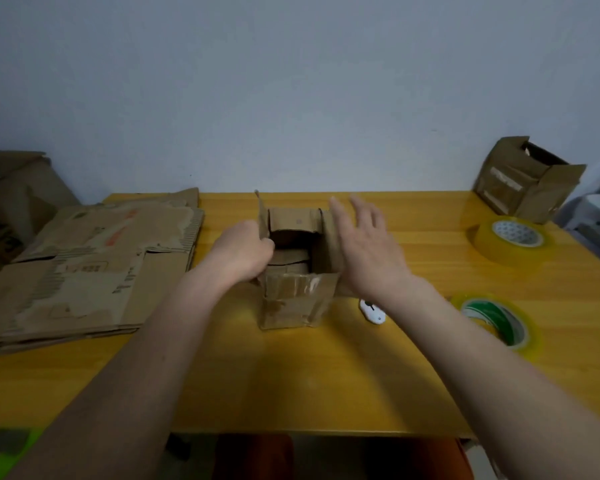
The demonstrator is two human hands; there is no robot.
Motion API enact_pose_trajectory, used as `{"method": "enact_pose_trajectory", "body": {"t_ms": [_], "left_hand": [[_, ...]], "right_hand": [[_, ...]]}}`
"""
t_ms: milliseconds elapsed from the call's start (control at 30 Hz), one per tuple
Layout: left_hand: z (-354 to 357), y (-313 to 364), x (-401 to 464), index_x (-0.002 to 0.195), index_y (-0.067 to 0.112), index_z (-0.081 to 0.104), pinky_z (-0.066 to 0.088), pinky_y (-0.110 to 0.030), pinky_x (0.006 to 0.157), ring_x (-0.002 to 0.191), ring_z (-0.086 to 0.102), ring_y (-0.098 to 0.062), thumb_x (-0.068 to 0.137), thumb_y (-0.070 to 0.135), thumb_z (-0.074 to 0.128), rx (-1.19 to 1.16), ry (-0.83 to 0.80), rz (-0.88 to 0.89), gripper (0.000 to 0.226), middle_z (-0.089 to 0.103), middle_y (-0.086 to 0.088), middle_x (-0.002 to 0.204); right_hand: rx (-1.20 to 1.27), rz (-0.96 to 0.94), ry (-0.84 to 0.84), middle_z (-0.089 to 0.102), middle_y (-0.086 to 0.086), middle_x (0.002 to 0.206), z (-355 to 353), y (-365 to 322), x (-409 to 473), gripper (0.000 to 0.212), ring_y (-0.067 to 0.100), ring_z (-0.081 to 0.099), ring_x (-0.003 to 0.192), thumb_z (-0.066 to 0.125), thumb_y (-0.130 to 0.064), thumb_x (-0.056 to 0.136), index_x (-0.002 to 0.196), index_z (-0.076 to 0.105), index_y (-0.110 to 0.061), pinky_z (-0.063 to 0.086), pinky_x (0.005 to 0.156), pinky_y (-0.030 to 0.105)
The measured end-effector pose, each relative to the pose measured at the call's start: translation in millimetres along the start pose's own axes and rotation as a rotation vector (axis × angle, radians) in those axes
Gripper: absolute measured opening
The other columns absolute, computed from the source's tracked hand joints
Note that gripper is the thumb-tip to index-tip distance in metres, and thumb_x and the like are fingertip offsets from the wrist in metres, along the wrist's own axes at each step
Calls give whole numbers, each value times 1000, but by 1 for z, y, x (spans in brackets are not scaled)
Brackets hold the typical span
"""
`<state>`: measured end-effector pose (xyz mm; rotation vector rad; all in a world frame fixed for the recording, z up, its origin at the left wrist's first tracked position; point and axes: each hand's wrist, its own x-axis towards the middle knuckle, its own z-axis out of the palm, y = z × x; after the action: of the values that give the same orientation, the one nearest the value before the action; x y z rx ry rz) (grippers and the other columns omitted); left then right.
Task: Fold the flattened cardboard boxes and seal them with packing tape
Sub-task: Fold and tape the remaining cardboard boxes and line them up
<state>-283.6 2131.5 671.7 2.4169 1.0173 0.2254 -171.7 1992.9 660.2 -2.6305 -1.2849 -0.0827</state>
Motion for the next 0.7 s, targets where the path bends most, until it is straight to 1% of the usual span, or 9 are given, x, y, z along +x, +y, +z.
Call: {"method": "enact_pose_trajectory", "body": {"t_ms": [67, 167, 233, 300, 400, 467, 567, 633, 700], "left_hand": [[-2, -2, -3, 102, 1, 57, 43, -31, 58, 74, 56, -24, 96, 15, 41, 29, 2, 14, 22, 60, -12, 89], [-7, -1, -12, 99, 5, 58, 47, -37, 64, 78, 59, -29, 97, 10, 41, 25, -14, 38, 18, 62, -13, 91], [-8, -1, -15, 102, 8, 60, 52, -40, 74, 85, 61, -30, 98, 10, 42, -5, -25, 45, 18, 63, -12, 94], [-6, -5, -15, 109, 10, 60, 55, -43, 81, 89, 62, -28, 99, 12, 43, -43, -9, 49, 20, 63, -10, 97], [-1, -21, -12, 129, 16, 54, 55, -46, 83, 90, 62, -25, 100, 17, 46, -133, 55, 17, 30, 64, -6, 103], [3, -31, -12, 142, 21, 43, 54, -47, 85, 95, 63, -28, 99, 19, 50, -177, 90, -15, 44, 64, -10, 107], [11, -31, -19, 152, 32, 21, 56, -52, 80, 90, 65, -32, 97, 17, 55, -332, 132, 7, 66, 67, -13, 99], [15, -32, -30, 153, 37, 13, 55, -53, 80, 87, 66, -33, 96, 23, 57, -450, 190, 39, 74, 69, -10, 90], [21, -37, -47, 152, 38, 13, 52, -50, 91, 98, 65, -23, 86, 45, 65, -697, 178, 17, 85, 65, 8, 95]], "right_hand": [[-167, -96, -38, 6, 11, 159, -7, -1, 19, 78, 34, 3, 146, 58, -12, 87, 151, 13, -15, 19, 117, 47], [-99, -121, -153, 31, 13, 150, -16, -8, 47, 65, 33, 24, 139, 61, -28, 89, 144, 31, -10, 25, 112, 44], [-238, -155, -168, 48, 9, 136, -15, -15, 57, 61, 32, 39, 130, 67, -38, 85, 135, 41, -14, 25, 110, 51], [-323, -174, -119, 58, 5, 122, -7, -16, 63, 42, 30, 50, 118, 62, -38, 88, 123, 50, -17, 25, 107, 56], [12, -104, -111, 64, 7, 98, -1, -9, 70, 26, 26, 56, 89, 47, -34, 98, 102, 62, -14, 43, 77, 35], [296, -11, -149, 57, 5, 76, -2, 1, 75, 31, 21, 51, 72, 46, -34, 99, 84, 63, -12, 34, 59, 29], [535, 150, -79, 50, 6, 67, 6, 22, 75, 32, 22, 47, 68, 58, -34, 93, 69, 56, -12, 33, 59, 30], [668, 244, -49, 54, 11, 72, 15, 30, 72, 29, 24, 49, 71, 64, -34, 89, 76, 58, -9, 40, 64, 36], [729, 278, -44, 58, 14, 80, 22, 35, 68, 34, 23, 51, 76, 66, -34, 88, 89, 62, 0, 48, 73, 43]]}}
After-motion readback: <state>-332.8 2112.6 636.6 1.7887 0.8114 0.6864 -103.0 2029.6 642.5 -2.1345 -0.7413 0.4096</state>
